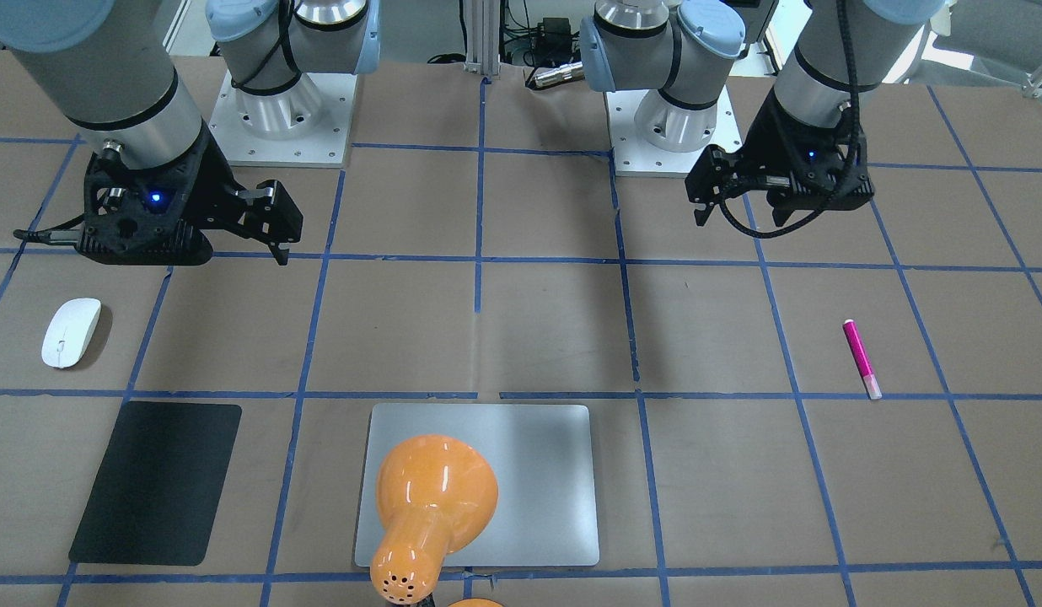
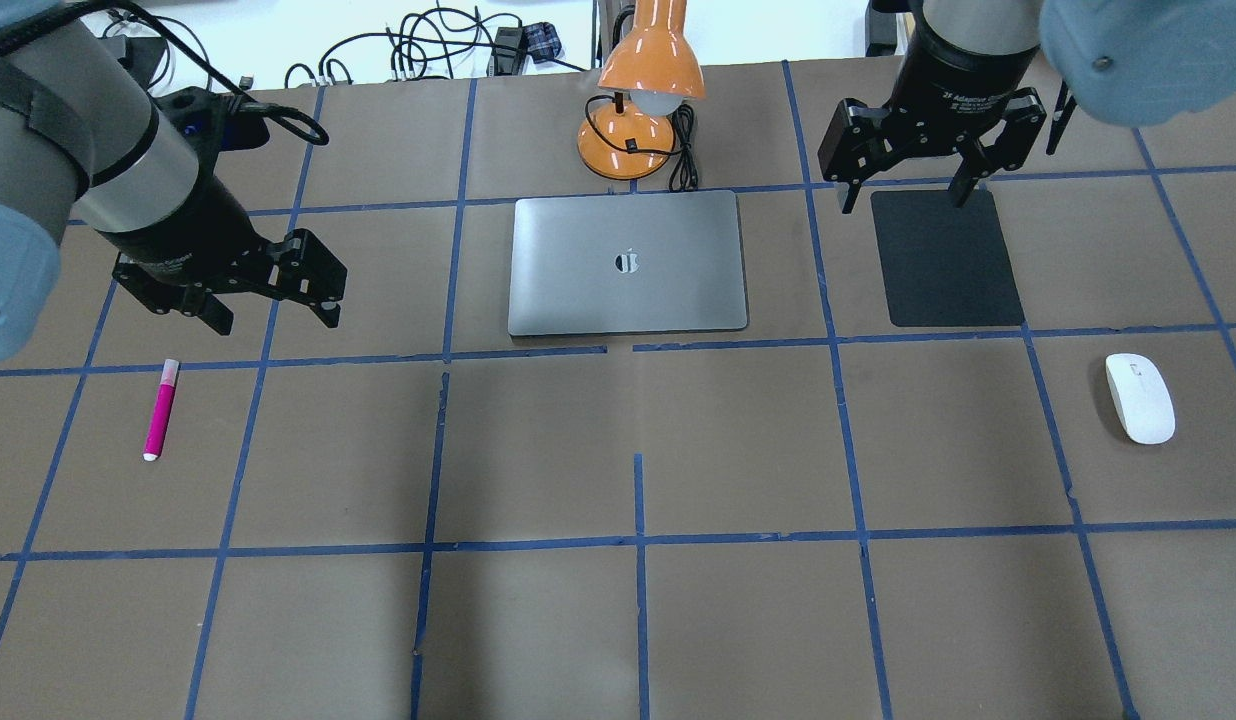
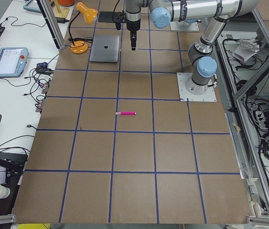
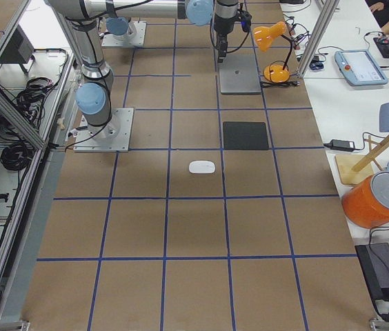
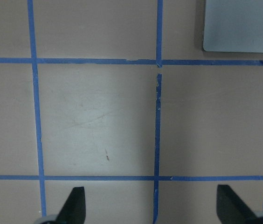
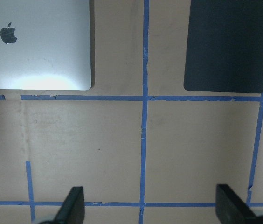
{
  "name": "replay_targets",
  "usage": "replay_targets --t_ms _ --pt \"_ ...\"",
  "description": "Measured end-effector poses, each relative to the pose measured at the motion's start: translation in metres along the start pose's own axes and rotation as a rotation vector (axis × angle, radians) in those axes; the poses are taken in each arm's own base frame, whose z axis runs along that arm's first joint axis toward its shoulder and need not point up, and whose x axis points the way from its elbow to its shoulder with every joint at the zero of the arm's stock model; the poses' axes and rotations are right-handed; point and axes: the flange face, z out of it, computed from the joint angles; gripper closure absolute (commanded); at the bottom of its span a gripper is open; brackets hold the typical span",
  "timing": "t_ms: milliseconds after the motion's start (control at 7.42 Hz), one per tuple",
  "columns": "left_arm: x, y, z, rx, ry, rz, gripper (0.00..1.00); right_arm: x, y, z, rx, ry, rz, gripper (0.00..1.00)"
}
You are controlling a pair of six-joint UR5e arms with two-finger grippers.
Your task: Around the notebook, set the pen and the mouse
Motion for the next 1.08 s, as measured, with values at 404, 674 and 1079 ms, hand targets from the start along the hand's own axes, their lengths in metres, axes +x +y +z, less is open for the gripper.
replay_targets --t_ms 404,674,1079 --pt "-0.106 -0.027 0.031 -0.047 0.004 -0.158 0.00 0.049 -0.002 0.017 -0.029 -0.006 -0.032 0.00" --pt "-0.160 -0.046 0.064 -0.068 0.015 -0.154 0.00 0.085 -0.002 0.029 -0.056 -0.003 -0.051 0.01" --pt "-0.249 -0.066 0.115 -0.040 0.016 -0.073 0.00 0.158 0.007 0.073 -0.111 0.017 -0.053 0.00"
